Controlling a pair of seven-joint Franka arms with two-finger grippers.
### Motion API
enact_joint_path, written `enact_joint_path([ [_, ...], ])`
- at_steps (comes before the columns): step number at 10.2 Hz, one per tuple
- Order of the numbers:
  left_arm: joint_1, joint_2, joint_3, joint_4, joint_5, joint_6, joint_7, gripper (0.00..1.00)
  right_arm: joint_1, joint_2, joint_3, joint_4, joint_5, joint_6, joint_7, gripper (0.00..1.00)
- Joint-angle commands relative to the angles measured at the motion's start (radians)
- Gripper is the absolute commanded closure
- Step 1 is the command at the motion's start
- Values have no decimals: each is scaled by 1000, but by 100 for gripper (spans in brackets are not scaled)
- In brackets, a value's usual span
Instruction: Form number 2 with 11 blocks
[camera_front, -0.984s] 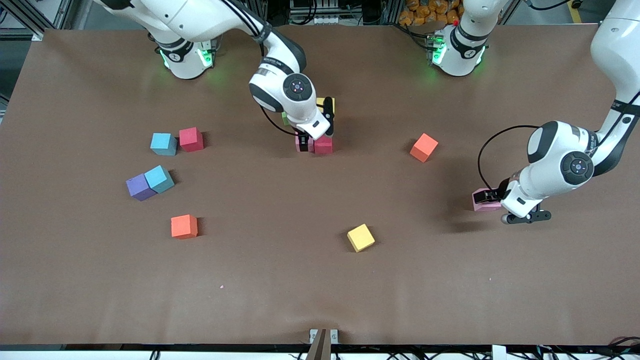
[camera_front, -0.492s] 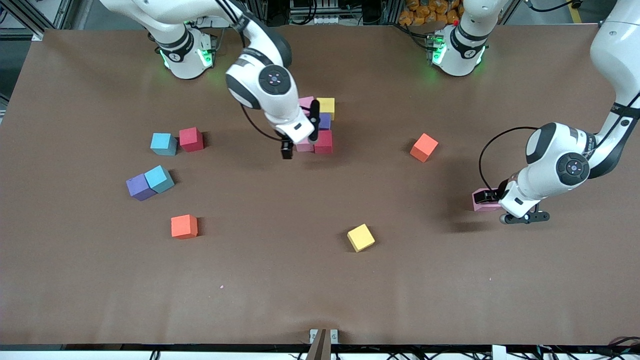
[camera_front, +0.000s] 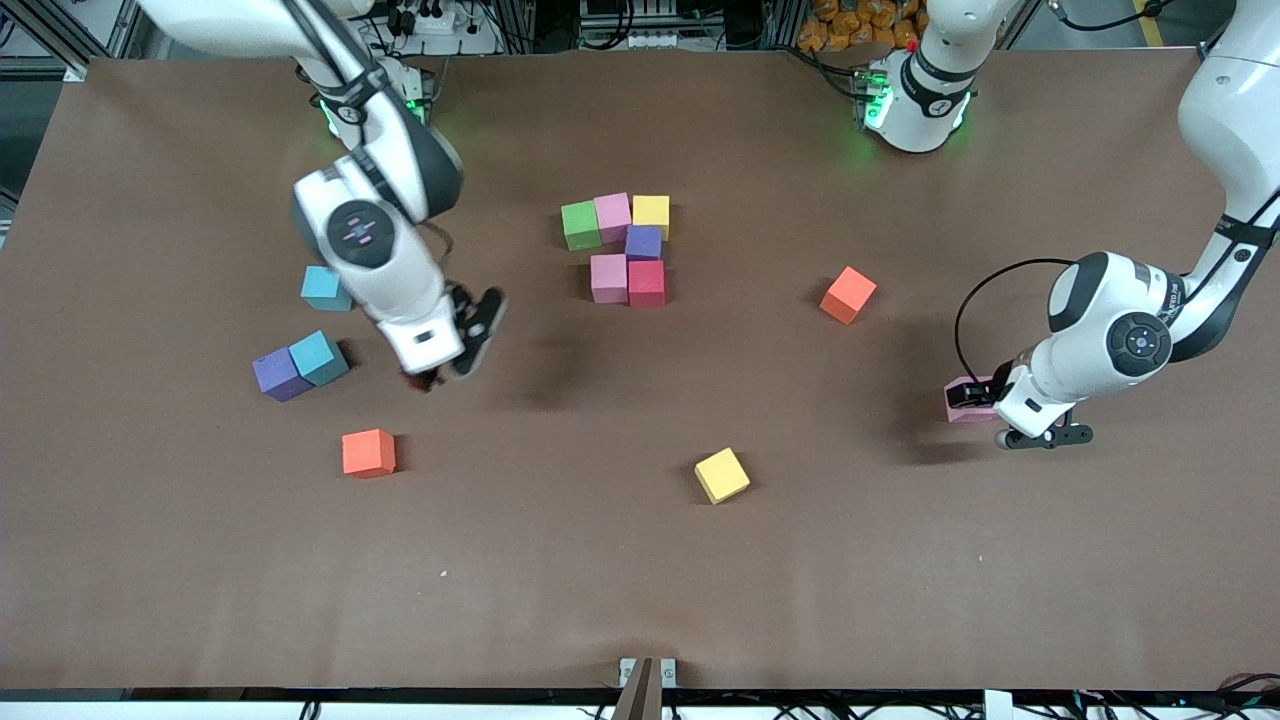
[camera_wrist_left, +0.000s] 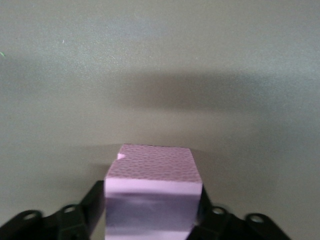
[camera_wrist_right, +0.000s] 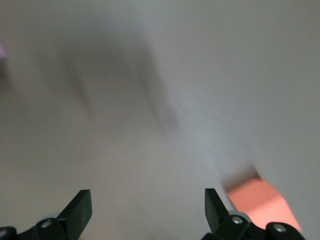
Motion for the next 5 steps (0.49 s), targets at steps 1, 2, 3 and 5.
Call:
enact_joint_path([
  [1,-9,9,0,9,32,7,-103,81,-68,43,-26,15,-16,75,-195,0],
  [2,-23,7,0,12,32,7,-162,87,-102,76,-36,18,-20,96,-231,0],
  [3,-52,7,0,32,32,7,-241,89,-131,108,-39,18,-20,140,-282,0],
  [5,-104,0,-1,54,32,6,-372,90,-133,141,-65,47,-11,170,-438,0],
])
